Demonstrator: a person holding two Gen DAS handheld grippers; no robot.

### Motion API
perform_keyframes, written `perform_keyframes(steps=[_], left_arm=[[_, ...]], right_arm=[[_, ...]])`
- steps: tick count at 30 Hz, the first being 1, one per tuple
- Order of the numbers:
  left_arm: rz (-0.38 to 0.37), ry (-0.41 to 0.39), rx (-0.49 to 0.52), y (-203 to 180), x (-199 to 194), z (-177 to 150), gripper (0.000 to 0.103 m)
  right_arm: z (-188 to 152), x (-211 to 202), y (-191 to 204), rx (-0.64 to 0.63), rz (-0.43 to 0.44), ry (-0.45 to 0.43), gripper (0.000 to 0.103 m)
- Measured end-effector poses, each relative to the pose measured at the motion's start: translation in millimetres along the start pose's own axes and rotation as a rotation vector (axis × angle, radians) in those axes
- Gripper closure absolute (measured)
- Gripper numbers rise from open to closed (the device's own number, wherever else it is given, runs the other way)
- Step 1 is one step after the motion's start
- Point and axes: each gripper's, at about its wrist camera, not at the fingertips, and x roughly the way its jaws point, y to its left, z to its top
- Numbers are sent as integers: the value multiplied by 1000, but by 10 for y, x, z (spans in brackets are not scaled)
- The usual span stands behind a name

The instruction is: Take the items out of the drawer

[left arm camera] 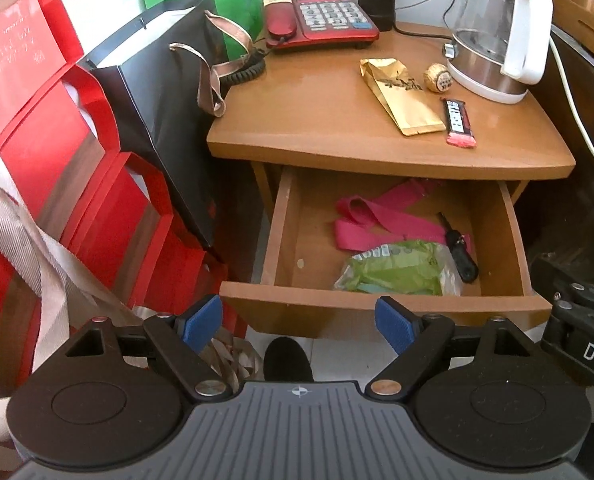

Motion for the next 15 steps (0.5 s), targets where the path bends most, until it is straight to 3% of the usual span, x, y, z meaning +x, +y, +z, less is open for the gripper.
perform_keyframes(steps=[15], left_arm=[[8,68,-29,96,361,-15,16]], right_arm=[[110,412,-9,-55,13,39,17]])
